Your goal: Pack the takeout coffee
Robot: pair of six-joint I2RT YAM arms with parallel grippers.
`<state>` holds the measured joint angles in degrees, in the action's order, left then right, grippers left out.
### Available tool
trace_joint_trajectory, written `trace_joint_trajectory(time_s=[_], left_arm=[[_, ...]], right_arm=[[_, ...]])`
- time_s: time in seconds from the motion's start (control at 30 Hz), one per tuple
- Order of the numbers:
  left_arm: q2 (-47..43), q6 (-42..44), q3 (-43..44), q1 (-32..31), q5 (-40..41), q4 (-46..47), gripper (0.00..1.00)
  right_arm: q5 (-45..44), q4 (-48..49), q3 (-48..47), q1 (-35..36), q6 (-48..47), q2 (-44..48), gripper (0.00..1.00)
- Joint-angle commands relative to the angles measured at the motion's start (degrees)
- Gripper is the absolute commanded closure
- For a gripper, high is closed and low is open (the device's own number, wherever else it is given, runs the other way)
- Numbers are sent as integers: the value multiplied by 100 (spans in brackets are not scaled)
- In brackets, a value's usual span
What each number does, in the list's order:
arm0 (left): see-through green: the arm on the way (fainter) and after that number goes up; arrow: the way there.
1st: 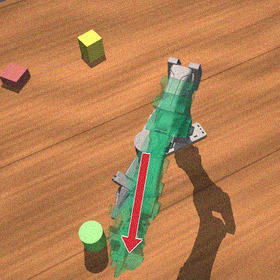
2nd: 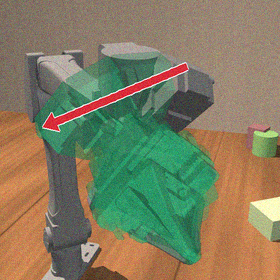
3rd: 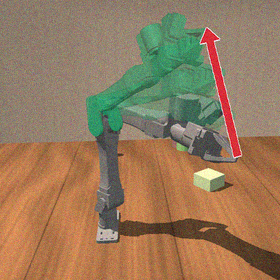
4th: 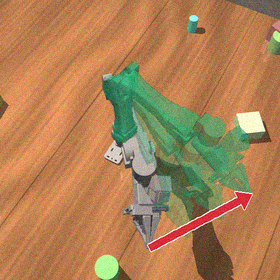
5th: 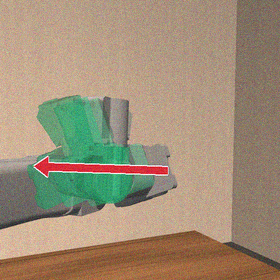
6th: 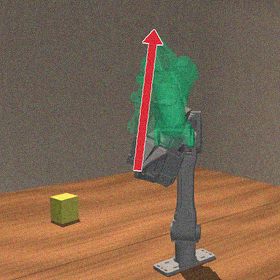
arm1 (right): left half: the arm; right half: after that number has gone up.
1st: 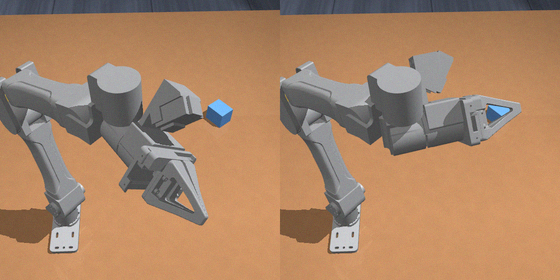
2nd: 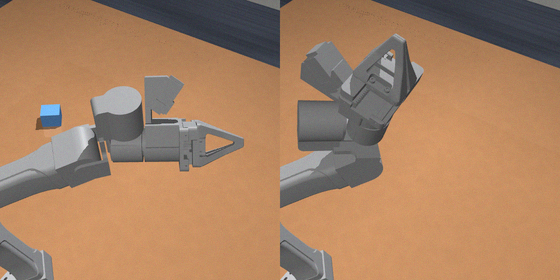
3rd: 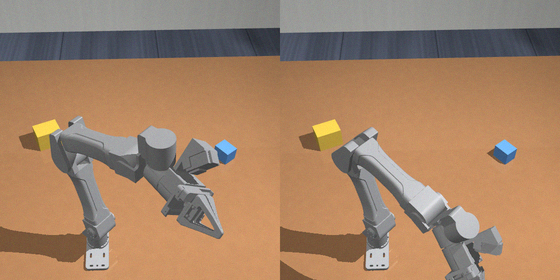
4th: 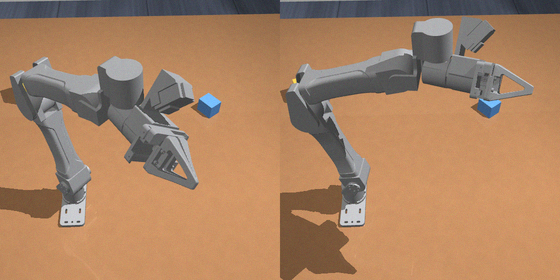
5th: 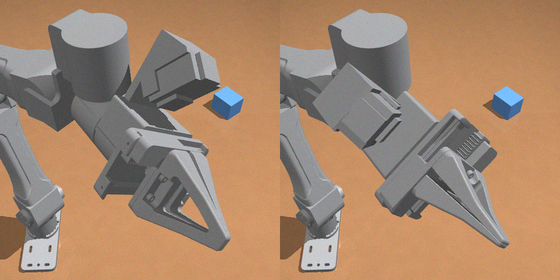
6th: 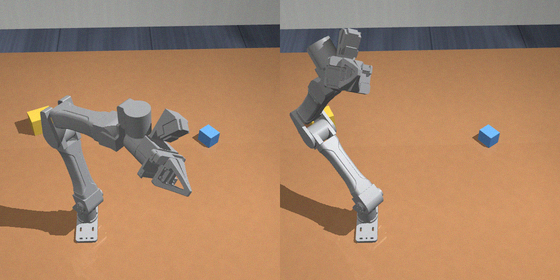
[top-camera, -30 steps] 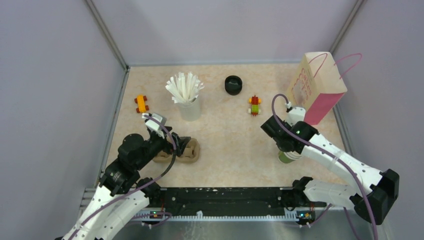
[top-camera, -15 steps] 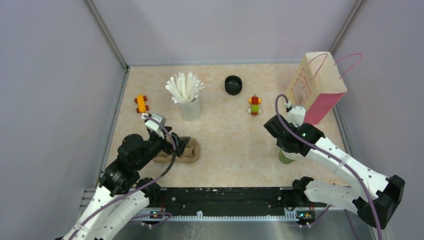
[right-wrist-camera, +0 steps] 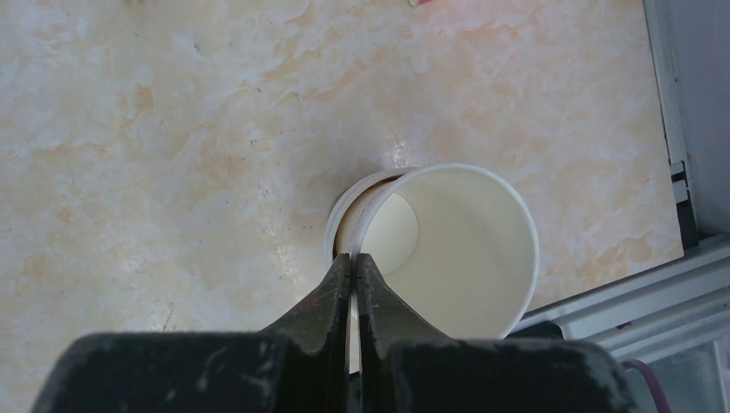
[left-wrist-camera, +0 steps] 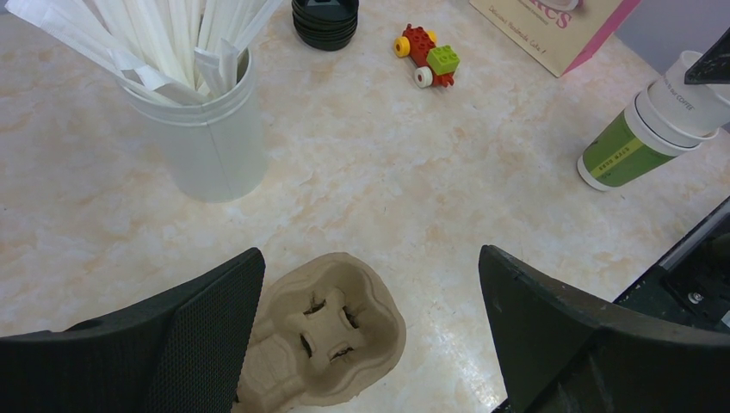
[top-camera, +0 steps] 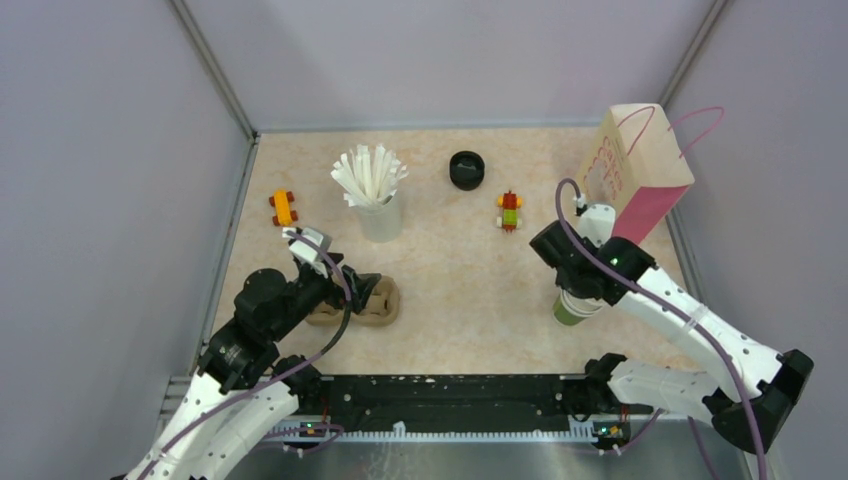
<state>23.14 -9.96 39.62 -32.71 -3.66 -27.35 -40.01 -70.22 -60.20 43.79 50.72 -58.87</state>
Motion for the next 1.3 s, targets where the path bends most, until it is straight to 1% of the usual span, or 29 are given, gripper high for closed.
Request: trace_joint_trajectory(time_s=[0.0, 0.2, 0.47, 0.57, 0.67, 0.73, 0.8, 0.87, 0.93, 1.07, 1.13, 1.27], left_arm=[[124, -6, -42, -10, -109, 239, 1], [233, 2, -32, -14, -207, 239, 1], [139, -2, -29, -13, -125, 226, 1], [85, 2, -10, -11, -94, 221, 1], [-18, 11, 41, -10, 60, 164, 1], [-119, -4, 83, -15, 300, 107, 1], [-233, -63, 111, -11, 739, 55, 1], [-377, -104, 140, -15, 1021, 0, 1], [-511, -132, 164, -16, 1251, -30, 1], [-791, -207, 155, -10, 1606, -59, 1], [-903, -230, 140, -2, 1714, -68, 1], [-1046, -261, 141, -1, 1920, -77, 1]], right_arm=[[-126, -359, -498, -19, 26, 150, 100], [-84, -557, -903, -20, -58, 327, 100], [-213, -859, -2058, -20, -459, 103, 100], [-141, -695, -2511, -22, -887, -79, 100], [257, -167, -2711, -20, -1292, -265, 100], [564, 214, -2676, -20, -1446, -407, 100], [853, 680, -2524, -6, -1492, -559, 100], [1149, 1105, -2231, 47, -1488, -697, 100], [1256, 1482, -1895, 242, -1415, -868, 100], [1170, 2099, -1401, 804, -1370, -1421, 100], [1085, 2308, -1232, 988, -1407, -1857, 100], [631, 2532, -1120, 1301, -1527, -2521, 100]])
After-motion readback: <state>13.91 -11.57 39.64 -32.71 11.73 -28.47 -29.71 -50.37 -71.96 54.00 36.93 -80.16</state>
